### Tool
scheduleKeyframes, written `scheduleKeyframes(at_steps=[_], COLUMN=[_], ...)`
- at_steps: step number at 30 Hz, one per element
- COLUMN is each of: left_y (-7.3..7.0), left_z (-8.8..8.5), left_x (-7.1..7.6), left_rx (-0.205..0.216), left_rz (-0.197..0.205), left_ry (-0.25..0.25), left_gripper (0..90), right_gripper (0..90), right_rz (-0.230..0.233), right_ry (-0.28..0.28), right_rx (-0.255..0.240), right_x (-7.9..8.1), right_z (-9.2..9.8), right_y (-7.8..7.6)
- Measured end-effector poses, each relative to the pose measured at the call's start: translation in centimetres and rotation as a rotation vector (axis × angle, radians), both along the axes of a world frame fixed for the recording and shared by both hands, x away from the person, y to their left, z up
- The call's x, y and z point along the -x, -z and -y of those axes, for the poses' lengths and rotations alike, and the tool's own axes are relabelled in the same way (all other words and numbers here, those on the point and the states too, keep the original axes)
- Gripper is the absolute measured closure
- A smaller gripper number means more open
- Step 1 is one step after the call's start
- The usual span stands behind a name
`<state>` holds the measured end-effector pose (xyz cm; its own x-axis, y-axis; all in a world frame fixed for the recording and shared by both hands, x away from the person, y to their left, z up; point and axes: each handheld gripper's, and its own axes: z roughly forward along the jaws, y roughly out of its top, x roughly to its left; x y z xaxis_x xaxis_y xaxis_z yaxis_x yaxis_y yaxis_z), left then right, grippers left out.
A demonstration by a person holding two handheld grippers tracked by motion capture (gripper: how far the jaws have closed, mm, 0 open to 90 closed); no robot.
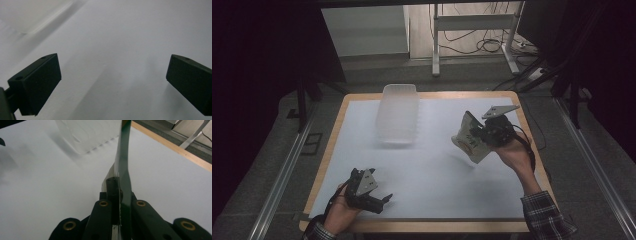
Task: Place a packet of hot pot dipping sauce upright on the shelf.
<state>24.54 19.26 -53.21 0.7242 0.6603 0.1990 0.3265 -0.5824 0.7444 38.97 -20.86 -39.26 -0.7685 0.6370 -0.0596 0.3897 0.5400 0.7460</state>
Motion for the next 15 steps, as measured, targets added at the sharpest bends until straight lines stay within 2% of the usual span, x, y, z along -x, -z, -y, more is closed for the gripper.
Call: scheduleKeyframes(at_steps=[8,15], left_y=[-0.1,-0.1], left_z=[-0.1,-0.1], left_x=[0.0,0.0], left_rx=[0.003,0.007], left_rz=[-0.002,-0.001], left_ry=[0.002,-0.001], left_gripper=[0.0,0.0], right_gripper=[89.5,89.6], right_rz=[0.005,0.005], right_ry=[-0.031,-0.038], right_rx=[-0.004,-0.014], right_x=[-2.2,-3.8], right_z=[-1.2,-2.0], right_y=[-0.7,-1.0])
